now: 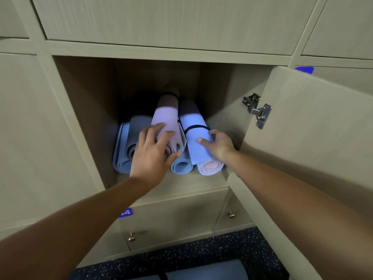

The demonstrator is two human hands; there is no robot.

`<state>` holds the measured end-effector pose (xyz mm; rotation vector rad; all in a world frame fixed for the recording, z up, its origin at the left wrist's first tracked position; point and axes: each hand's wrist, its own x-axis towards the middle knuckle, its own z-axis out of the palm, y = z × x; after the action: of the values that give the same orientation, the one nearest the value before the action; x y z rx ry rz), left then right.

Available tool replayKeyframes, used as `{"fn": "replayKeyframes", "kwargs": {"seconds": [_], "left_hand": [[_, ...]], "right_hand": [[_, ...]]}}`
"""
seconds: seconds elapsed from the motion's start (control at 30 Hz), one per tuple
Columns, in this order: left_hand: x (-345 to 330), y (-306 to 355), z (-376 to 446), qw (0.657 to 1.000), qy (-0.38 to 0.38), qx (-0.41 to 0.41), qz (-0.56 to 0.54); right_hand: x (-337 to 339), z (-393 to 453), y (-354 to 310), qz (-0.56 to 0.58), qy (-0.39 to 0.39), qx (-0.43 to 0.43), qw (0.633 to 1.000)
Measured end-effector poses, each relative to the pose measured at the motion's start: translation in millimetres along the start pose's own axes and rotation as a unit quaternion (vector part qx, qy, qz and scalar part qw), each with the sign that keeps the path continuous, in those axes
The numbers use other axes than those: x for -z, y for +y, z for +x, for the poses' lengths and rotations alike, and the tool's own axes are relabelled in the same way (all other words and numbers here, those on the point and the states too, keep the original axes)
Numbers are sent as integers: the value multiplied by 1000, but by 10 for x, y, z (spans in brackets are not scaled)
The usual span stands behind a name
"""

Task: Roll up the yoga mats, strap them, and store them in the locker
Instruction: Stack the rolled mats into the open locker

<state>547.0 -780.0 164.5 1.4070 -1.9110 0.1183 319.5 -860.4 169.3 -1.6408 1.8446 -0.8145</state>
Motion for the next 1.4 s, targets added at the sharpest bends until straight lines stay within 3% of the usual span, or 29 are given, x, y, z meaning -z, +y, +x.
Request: {"fn": "replayKeyframes", "kwargs": {"seconds": [0.13,0.2,0.4,0.53,0.63,0.73,0.8,0.9,1.2,1.4], "left_hand": [[-159,53,-25,999,11,32,-29],[-200,75,90,998,5,48,-46],[-255,-11,587,992,-22,120,-34],[-297,-212,748,988,-40,140,-51],[-196,-309,693,991,-61,115,-41],[-66,-379,486,998,2,25,64],[-34,-427,313,997,30,-1,72],[-47,-521,135,997,-11,-19,79],[-120,-451,322,994,-92,57,6],[51,-189,-26,997,-68,40,21]], "right_hand": [[15,-544,57,-74,163,102,979],[-2,-810,99,-51,184,100,976],[-4,-989,276,28,57,96,993],[-2,-806,265,19,23,104,994],[-31,-651,187,7,14,110,994],[-72,-501,116,-5,1,123,992],[-97,-386,95,-17,-4,118,993],[-114,-231,42,-46,-21,100,994],[-145,-349,62,-65,-28,85,994],[-66,-962,85,-46,-3,93,995]]}}
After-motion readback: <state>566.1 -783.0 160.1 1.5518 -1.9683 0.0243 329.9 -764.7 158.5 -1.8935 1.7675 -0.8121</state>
